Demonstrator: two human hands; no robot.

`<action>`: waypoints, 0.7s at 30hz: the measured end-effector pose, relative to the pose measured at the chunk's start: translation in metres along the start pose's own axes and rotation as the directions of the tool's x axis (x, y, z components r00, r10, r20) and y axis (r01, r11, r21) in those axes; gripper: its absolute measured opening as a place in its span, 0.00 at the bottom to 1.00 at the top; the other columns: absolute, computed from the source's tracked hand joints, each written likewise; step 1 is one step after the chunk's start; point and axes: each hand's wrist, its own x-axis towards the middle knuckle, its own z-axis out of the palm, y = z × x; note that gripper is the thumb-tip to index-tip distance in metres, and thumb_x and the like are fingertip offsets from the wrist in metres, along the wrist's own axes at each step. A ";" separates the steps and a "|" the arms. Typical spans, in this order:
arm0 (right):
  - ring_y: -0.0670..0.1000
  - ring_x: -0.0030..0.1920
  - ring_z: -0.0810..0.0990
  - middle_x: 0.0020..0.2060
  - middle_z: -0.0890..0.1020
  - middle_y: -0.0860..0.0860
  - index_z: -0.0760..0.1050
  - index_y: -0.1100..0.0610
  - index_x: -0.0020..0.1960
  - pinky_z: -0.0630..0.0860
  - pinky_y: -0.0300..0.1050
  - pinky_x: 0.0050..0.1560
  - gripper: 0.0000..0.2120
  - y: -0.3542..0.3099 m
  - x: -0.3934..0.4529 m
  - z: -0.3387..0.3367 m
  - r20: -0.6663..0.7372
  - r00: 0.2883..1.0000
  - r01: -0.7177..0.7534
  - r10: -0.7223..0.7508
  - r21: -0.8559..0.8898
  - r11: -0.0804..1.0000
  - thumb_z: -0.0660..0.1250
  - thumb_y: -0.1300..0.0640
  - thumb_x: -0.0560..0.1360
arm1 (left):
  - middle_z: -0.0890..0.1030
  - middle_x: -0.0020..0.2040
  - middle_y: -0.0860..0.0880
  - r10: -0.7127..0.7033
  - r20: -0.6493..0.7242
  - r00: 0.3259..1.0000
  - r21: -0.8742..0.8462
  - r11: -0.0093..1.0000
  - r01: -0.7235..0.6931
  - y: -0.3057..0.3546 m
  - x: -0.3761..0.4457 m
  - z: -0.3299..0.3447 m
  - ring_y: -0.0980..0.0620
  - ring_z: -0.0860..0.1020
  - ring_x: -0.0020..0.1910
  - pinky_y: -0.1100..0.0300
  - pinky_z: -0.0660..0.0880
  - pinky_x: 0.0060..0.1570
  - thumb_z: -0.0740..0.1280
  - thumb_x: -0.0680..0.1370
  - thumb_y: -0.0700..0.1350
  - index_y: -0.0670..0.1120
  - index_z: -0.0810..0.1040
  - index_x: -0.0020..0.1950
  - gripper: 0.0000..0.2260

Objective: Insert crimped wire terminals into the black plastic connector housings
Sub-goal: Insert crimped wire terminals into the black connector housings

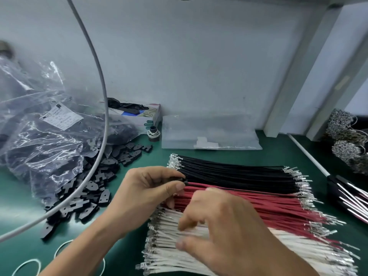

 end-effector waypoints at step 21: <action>0.45 0.36 0.75 0.40 0.76 0.44 0.76 0.45 0.42 0.72 0.38 0.35 0.06 0.015 0.001 0.003 -0.364 0.923 -0.098 0.126 0.094 0.991 0.64 0.49 0.77 | 0.86 0.38 0.39 -0.075 -0.020 0.997 -0.044 0.996 0.074 -0.007 0.007 -0.010 0.49 0.82 0.29 0.65 0.76 0.28 0.78 0.68 0.40 0.44 0.88 0.49 0.10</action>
